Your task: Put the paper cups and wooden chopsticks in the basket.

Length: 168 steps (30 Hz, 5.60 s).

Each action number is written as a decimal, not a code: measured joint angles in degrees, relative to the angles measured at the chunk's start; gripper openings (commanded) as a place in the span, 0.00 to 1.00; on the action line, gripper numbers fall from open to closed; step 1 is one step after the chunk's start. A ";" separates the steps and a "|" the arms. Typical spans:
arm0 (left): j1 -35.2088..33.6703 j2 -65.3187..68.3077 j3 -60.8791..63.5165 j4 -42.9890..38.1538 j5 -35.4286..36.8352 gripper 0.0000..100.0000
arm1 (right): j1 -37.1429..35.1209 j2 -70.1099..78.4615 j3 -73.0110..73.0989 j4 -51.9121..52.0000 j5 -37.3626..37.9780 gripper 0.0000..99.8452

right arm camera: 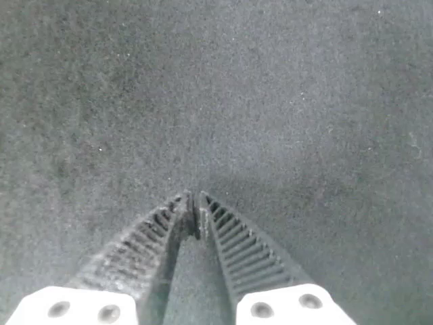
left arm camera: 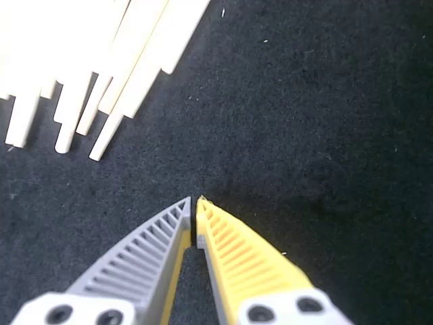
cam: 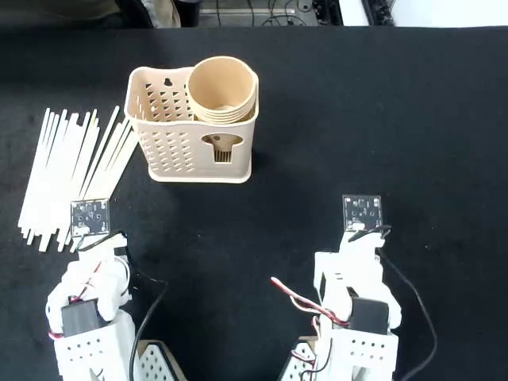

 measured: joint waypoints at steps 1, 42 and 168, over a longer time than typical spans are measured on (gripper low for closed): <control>0.00 0.00 0.00 0.00 0.00 0.03 | 0.00 0.00 0.00 0.00 0.00 0.02; 13.19 84.57 -114.37 -3.34 15.65 0.25 | 0.00 0.00 0.00 0.00 0.00 0.02; -2.90 86.07 -121.49 27.96 17.85 0.31 | 0.00 0.00 0.00 0.00 0.00 0.02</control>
